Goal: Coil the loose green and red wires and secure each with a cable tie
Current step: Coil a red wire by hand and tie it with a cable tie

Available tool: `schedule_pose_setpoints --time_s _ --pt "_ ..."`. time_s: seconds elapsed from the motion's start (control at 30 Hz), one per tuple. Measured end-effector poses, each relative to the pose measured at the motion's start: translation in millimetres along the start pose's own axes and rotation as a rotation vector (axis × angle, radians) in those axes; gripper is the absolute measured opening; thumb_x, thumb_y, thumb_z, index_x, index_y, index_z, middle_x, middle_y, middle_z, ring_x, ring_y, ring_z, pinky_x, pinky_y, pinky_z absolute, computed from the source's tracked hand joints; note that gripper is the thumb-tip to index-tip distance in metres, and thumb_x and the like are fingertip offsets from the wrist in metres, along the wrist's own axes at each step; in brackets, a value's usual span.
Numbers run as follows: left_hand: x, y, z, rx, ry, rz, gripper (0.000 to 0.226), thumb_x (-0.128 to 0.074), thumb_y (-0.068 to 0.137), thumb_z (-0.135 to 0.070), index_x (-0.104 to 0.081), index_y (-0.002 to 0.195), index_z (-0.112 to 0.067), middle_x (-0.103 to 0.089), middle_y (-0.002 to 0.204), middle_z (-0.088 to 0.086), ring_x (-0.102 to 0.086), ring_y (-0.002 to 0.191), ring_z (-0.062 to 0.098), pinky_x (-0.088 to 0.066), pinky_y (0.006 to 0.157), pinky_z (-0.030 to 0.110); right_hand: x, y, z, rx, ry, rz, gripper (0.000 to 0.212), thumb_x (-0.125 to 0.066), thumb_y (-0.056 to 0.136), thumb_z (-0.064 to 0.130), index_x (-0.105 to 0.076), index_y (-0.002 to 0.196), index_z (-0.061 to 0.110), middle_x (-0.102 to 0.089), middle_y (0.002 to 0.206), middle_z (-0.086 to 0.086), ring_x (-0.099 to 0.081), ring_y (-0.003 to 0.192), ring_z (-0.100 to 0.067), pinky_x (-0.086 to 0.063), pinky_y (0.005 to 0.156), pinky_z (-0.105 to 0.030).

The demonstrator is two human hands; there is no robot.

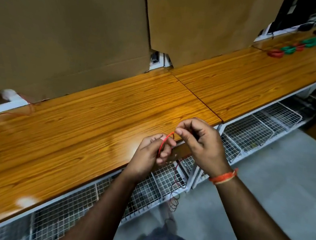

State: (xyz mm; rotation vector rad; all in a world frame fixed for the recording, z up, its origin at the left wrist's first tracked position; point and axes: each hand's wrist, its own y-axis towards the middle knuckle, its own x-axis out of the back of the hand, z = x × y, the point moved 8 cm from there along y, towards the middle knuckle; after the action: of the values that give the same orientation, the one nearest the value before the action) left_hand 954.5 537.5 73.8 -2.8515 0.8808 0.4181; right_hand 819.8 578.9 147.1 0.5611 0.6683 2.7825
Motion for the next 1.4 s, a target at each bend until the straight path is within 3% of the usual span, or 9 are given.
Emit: schedule_pose_setpoints --time_s 0.17,0.23,0.33,0.43,0.67,0.8,1.13,1.3,1.4 --pt "7.8 -1.3 -2.1 0.092 -0.33 0.108 0.027 -0.046 0.098 -0.02 -0.066 0.084 -0.008 -0.03 0.051 -0.01 -0.02 0.041 0.003 -0.013 0.044 0.02 -20.6 5.8 -23.1 -0.106 0.055 0.002 0.011 -0.066 0.099 0.023 -0.074 0.102 0.017 -0.071 0.098 0.006 -0.067 0.099 -0.013 -0.054 0.088 -0.034" --pt "9.9 -1.5 -7.1 0.108 -0.42 0.148 0.025 -0.052 0.092 -0.024 -0.066 0.082 -0.007 -0.031 0.049 -0.012 -0.019 0.04 0.003 -0.015 0.042 0.018 -31.8 3.1 -29.7 -0.121 0.0 0.056 0.018 -0.061 0.102 0.025 -0.076 0.107 0.016 -0.07 0.103 0.003 -0.064 0.104 -0.01 -0.051 0.091 -0.026" --pt "11.9 -1.4 -12.2 0.114 -0.479 0.192 0.021 -0.054 0.087 -0.023 -0.066 0.082 -0.007 -0.033 0.048 -0.012 -0.026 0.039 0.001 -0.026 0.04 0.016 -45.0 -1.9 -29.9 -0.103 -0.073 0.097 0.024 -0.055 0.106 0.025 -0.075 0.098 0.016 -0.065 0.094 0.001 -0.062 0.094 -0.01 -0.049 0.079 -0.023" --pt "14.2 -2.7 -13.0 0.116 -0.437 0.177 0.019 -0.053 0.084 -0.023 -0.064 0.08 -0.009 -0.037 0.05 -0.009 -0.032 0.042 0.005 -0.032 0.044 0.019 -50.5 -0.6 -28.8 -0.083 -0.167 0.059 0.032 -0.049 0.106 0.034 -0.068 0.087 0.016 -0.06 0.087 0.002 -0.06 0.085 -0.011 -0.049 0.074 -0.032" --pt "31.1 -6.7 -14.5 0.127 -0.258 0.074 0.034 -0.043 0.097 -0.021 -0.07 0.081 -0.007 -0.048 0.057 0.004 -0.043 0.048 0.014 -0.039 0.049 0.023 -58.3 0.5 -18.8 -0.051 -0.279 0.058 0.028 -0.05 0.107 0.023 -0.056 0.079 0.024 -0.05 0.082 0.01 -0.051 0.077 -0.004 -0.036 0.066 -0.014" --pt "41.3 -8.1 -14.3 0.076 -0.185 0.013 0.041 -0.039 0.105 -0.011 -0.075 0.087 -0.004 -0.053 0.06 0.008 -0.05 0.052 0.016 -0.046 0.054 0.025 -64.3 -1.9 -14.5 -0.027 -0.321 0.052 0.031 -0.048 0.107 0.026 -0.056 0.077 0.022 -0.049 0.078 0.005 -0.05 0.075 -0.005 -0.034 0.065 -0.015" --pt "48.7 -22.2 -10.3 0.167 -0.263 0.116 0.027 -0.046 0.102 -0.015 -0.065 0.086 -0.008 -0.039 0.054 -0.003 -0.031 0.042 0.007 -0.027 0.052 0.027 -58.8 -9.1 -4.8 -0.037 -0.325 -0.186 0.023 -0.062 0.102 0.024 -0.072 0.085 0.011 -0.064 0.08 0.003 -0.062 0.078 -0.01 -0.046 0.066 -0.021" --pt "52.2 -27.3 -17.8 0.221 -0.603 0.249 0.022 -0.047 0.102 -0.021 -0.062 0.089 -0.01 -0.037 0.051 -0.012 -0.032 0.039 0.001 -0.029 0.046 0.019 -79.5 -13.1 -10.9 -0.182 -0.113 -0.059 0.03 -0.054 0.106 0.024 -0.065 0.082 0.011 -0.058 0.07 0.001 -0.054 0.067 -0.006 -0.041 0.06 -0.024" --pt "66.1 -30.1 -23.6 0.228 -0.751 0.258 0.024 -0.043 0.105 -0.023 -0.06 0.09 -0.013 -0.04 0.05 -0.013 -0.035 0.039 0.0 -0.025 0.044 0.017 -90.6 -28.0 -20.5 -0.224 -0.14 -0.022 0.026 -0.052 0.107 0.025 -0.063 0.084 0.023 -0.06 0.072 0.003 -0.058 0.068 -0.009 -0.043 0.061 -0.027"
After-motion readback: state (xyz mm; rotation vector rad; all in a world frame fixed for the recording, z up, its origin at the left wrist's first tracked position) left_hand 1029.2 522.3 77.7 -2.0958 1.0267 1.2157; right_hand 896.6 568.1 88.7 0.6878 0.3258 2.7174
